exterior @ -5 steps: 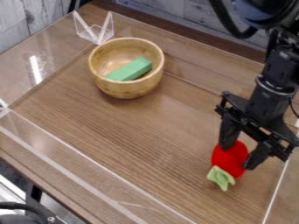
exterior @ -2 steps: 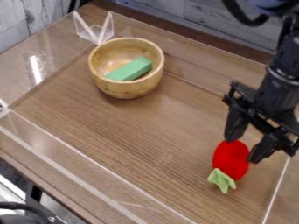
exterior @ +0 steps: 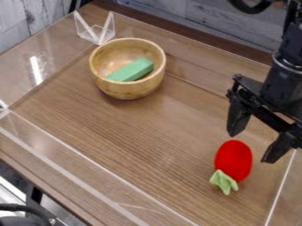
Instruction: Move the red object to the left side of the table
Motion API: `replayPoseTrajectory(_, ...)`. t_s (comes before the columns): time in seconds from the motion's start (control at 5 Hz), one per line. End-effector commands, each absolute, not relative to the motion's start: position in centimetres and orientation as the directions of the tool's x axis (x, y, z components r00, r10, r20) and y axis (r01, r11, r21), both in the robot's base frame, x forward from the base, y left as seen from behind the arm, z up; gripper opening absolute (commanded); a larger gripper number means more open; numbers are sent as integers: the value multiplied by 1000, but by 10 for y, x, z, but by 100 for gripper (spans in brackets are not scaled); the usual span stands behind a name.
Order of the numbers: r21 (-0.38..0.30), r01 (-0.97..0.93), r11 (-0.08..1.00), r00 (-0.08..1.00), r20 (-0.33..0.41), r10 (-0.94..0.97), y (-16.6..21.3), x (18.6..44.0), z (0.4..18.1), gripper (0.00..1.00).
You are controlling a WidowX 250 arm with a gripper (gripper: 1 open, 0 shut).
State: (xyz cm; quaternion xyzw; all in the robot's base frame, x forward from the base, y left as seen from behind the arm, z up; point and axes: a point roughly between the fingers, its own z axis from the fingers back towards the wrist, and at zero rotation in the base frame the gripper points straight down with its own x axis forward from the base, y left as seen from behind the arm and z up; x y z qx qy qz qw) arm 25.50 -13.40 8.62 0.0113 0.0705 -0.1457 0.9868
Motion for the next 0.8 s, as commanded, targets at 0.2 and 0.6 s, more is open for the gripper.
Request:
replayPoseTrajectory(0.2,-14,250,968,959,-138,-249,-141,257,63,100)
replayPoseTrajectory(0.6,4,264,965,955,-144,-260,-148,256,55,0)
